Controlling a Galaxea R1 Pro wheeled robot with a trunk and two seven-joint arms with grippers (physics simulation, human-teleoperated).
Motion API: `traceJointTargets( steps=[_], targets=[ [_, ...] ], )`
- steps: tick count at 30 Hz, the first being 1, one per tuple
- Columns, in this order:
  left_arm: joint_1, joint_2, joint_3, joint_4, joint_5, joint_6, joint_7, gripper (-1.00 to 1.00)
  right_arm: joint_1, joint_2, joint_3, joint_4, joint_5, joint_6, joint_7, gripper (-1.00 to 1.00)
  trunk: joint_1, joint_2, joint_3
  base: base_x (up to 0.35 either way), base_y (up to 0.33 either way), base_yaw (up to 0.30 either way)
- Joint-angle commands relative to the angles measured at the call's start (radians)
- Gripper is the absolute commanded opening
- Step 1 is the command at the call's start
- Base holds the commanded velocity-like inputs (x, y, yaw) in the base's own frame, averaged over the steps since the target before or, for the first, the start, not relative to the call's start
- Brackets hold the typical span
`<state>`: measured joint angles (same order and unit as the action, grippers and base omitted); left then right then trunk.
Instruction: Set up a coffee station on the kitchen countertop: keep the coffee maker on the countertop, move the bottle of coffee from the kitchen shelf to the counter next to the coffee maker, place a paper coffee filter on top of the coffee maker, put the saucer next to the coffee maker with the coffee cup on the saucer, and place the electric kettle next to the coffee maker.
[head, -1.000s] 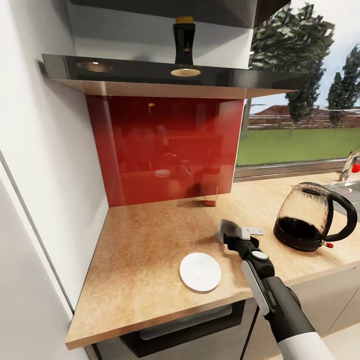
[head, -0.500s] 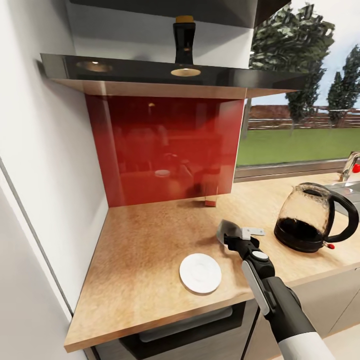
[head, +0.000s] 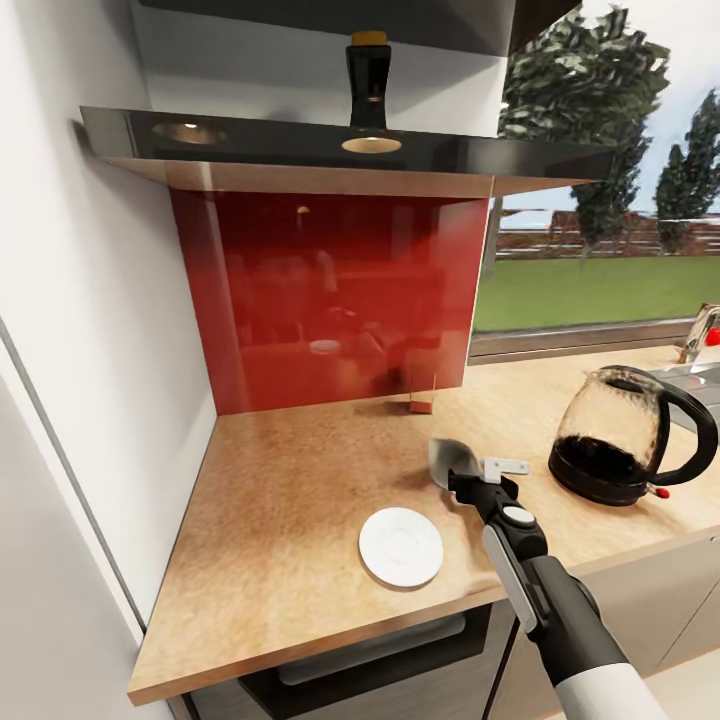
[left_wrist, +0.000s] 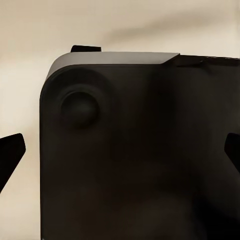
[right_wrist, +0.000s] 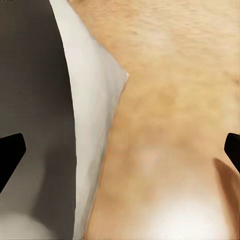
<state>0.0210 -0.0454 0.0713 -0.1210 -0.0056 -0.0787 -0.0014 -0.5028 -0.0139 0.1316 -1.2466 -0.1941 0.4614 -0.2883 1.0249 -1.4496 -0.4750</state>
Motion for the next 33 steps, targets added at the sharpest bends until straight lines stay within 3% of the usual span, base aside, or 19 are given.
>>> traceJointTargets(
  steps=[1, 9, 10, 33],
  targets=[
    [0.0, -0.001, 0.007, -0.001, -0.001, -0.001, 0.0, 1.0, 0.0, -0.001, 0.003, 0.026, -0.016, 0.002, -0.011, 1.0, 0.0, 0.0, -0.001, 0.0, 0.0, 0.0],
    [0.0, -0.001, 0.007, -0.002, -0.001, -0.001, 0.0, 1.0, 0.0, -0.001, 0.003, 0.05, -0.016, -0.002, -0.011, 1.0, 0.0, 0.0, -0.001, 0.008, 0.0, 0.0],
    [0.0, -0.001, 0.007, -0.002, -0.001, -0.001, 0.0, 1.0, 0.0, -0.001, 0.003, 0.051, -0.016, -0.003, -0.011, -1.0, 0.0, 0.0, -0.001, 0.062, 0.0, 0.0],
    [0.0, -0.001, 0.007, -0.001, 0.0, -0.001, 0.0, 1.0, 0.0, -0.001, 0.003, 0.045, -0.016, -0.003, -0.01, -1.0, 0.0, 0.0, -0.001, 0.011, 0.0, 0.0]
  ],
)
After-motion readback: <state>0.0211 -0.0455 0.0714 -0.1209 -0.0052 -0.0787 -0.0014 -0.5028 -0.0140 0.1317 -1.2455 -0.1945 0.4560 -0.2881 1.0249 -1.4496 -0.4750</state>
